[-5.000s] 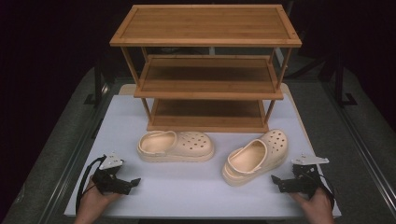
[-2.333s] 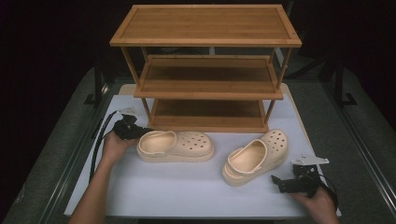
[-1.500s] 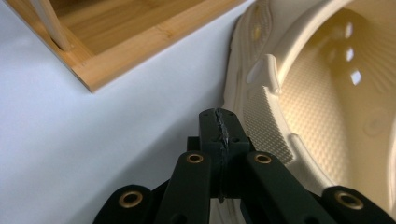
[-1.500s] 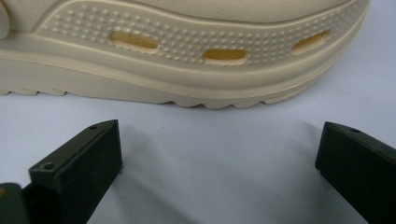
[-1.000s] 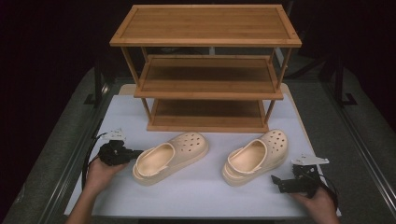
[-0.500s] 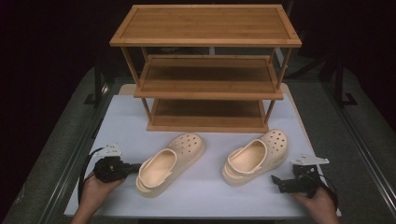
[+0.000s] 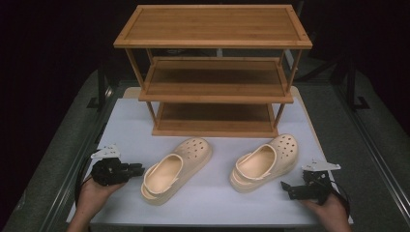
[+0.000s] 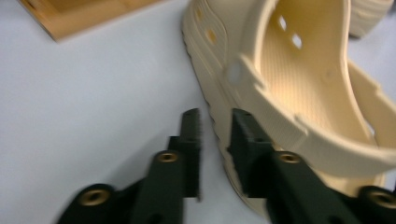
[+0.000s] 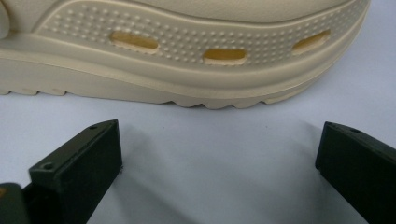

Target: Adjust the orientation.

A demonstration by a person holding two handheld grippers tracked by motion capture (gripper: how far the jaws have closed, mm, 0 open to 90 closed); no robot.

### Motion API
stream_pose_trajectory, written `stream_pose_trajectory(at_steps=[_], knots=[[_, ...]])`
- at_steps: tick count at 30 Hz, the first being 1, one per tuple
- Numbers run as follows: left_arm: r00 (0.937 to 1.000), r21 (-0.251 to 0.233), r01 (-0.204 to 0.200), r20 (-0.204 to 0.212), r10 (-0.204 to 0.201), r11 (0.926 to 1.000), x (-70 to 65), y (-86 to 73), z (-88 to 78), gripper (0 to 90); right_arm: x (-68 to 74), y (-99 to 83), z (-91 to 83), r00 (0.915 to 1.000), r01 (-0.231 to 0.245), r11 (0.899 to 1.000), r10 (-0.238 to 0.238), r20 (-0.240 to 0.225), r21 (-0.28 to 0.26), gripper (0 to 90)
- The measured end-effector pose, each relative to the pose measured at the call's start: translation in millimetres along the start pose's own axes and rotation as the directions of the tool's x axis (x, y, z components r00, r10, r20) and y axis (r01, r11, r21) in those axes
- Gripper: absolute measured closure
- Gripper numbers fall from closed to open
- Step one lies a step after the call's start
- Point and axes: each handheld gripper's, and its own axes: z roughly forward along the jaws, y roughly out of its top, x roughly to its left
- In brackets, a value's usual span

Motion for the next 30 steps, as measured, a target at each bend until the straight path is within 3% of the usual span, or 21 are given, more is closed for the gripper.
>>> stream_pose_trajectory(at_steps=[4,8,12,14,17,19,25,30], knots=[[0.9989,-0.024,-0.032,-0.035,0.031,0.9992,0.6,14.1,-2.5,51.3,0.1,0.0,0.0,1.0000,-0.001,1.000,0.001,0.000,0.001,0.1],[0.9974,-0.047,-0.066,-0.033,0.064,0.9967,-3.6,27.5,-2.4,44.8,0.1,0.0,0.0,1.0000,-0.002,1.000,0.002,0.000,0.001,0.1],[0.9962,-0.060,-0.087,-0.015,0.086,0.9944,-8.0,37.9,2.5,45.0,0.1,0.0,-0.1,1.0000,-0.002,1.000,0.002,0.000,0.002,0.1],[0.9929,-0.054,-0.119,-0.009,0.118,0.9914,-13.2,47.2,11.9,45.2,0.1,-0.1,0.1,1.0000,-0.002,1.000,0.002,0.000,-0.001,0.1],[0.9924,-0.043,-0.123,-0.003,0.123,0.9915,-16.0,51.3,18.5,45.5,0.1,-0.1,0.1,1.0000,-0.002,1.000,0.002,0.000,-0.001,0.1],[0.9899,-0.028,-0.139,0.026,0.140,0.9899,-20.6,55.5,28.4,46.8,0.1,-0.1,0.1,1.0000,-0.002,1.000,0.002,-0.001,-0.002,0.0],[0.9882,-0.006,-0.143,0.054,0.143,0.9897,-26.9,56.7,41.1,51.7,0.1,-0.1,0.1,1.0000,-0.002,1.000,0.002,-0.001,-0.002,0.1],[0.9880,0.006,-0.147,0.050,0.146,0.9892,-28.2,56.0,49.7,59.2,0.1,-0.1,0.1,1.0000,-0.002,1.000,0.002,-0.001,-0.002,0.1]])
